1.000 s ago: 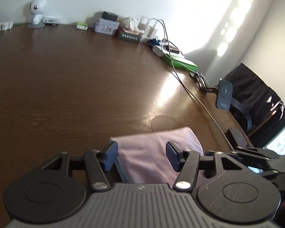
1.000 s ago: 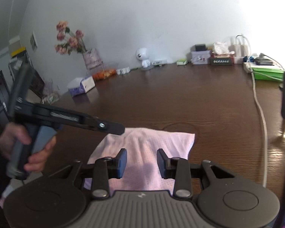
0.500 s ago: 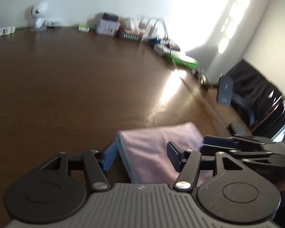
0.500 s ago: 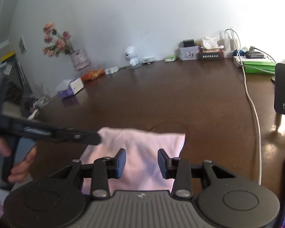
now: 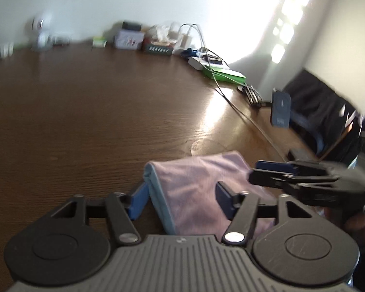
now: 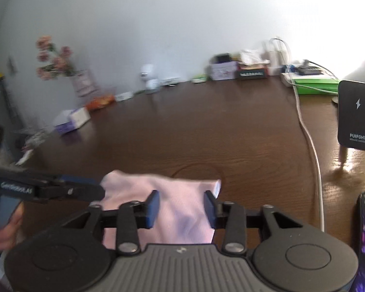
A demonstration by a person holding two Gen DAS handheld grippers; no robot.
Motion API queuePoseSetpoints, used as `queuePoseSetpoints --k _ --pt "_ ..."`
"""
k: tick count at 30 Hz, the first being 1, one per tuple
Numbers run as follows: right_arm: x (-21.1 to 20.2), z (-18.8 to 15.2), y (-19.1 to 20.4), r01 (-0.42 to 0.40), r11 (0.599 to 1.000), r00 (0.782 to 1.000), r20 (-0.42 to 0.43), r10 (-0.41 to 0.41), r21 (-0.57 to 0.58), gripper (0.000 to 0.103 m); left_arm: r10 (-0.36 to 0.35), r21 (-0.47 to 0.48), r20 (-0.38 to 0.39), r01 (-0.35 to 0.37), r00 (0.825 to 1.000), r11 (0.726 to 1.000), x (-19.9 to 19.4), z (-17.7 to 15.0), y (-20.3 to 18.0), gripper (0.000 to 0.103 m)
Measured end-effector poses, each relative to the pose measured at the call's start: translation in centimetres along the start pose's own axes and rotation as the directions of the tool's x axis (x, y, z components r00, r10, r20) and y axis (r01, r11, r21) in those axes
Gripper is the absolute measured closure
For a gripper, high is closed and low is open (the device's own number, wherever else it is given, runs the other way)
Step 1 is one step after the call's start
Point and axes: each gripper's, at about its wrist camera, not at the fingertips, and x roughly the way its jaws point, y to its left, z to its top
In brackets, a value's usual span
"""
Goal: Fold clothes
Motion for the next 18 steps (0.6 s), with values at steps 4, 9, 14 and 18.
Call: queuePoseSetpoints --k 4,9,14,18 --pt "-0.2 -1.7 -0.1 -0.044 0.998 0.997 -0.057 0.042 -0.034 0.056 -0.014 0.039 0.000 0.014 1.000 0.999 -0.9 -1.3 -0.9 0.037" --pt "-1.5 -1.8 0.0 0.001 1.000 1.000 -0.013 -0.001 -0.029 0.057 -0.038 0.076 0.003 0.038 0.999 0.996 -2.0 -2.9 -2.0 0.037" --pt "-3.9 -2.9 -0.5 -0.087 0.995 0.996 0.003 0.087 -0.048 0.051 -0.041 0.136 -0.017 0.043 0.999 0.990 -2.4 -4.4 -3.4 0.017" --pt "-4.0 -3.9 0.4 -0.117 0.990 0.993 -0.029 0.115 -0.082 0.050 -0.011 0.206 -0.064 0.024 0.998 0.978 -1.5 -5.4 -4.9 0.026"
